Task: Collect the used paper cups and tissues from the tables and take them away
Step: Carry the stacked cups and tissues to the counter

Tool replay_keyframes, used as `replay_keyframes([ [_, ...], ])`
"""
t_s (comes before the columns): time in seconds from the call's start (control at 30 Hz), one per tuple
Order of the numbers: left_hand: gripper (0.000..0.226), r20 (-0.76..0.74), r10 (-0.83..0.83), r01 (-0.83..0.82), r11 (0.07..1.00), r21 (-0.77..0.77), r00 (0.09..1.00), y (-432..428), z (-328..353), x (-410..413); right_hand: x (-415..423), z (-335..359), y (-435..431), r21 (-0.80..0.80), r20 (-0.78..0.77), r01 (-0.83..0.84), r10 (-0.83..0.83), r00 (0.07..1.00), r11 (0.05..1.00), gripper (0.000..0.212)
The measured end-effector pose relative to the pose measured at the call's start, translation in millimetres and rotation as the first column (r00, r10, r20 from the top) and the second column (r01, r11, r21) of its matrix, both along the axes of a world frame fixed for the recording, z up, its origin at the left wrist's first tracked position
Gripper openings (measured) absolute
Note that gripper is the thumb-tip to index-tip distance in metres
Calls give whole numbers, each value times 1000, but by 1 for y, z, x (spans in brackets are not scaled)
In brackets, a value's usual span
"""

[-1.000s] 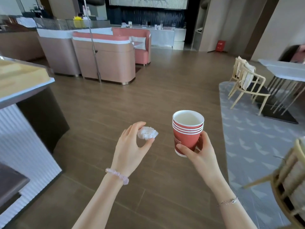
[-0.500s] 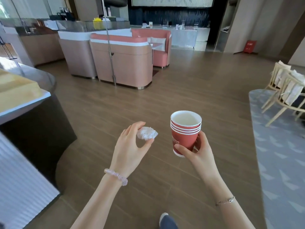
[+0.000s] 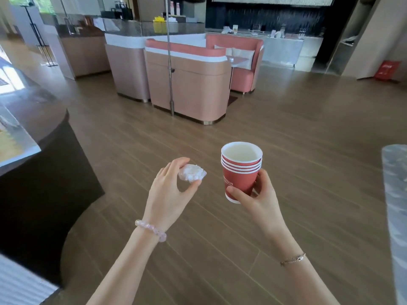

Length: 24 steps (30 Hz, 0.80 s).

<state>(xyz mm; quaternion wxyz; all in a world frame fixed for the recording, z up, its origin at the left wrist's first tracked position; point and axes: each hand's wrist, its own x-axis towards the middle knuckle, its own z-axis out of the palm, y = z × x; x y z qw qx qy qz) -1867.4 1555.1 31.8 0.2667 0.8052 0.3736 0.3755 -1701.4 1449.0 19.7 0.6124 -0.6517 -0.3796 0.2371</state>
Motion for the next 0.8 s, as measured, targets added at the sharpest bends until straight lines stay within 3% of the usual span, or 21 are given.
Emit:
replay_keyframes([
  [0.4,43,12,92,-93,996,15,996,248,-9,88,92,-7,259,5,-3,-84,84,996,996,54],
  [0.8,44,33,217,-218,974,54,976,478,10,126,140,11,506,46,-21,-189,190,981,981,58],
])
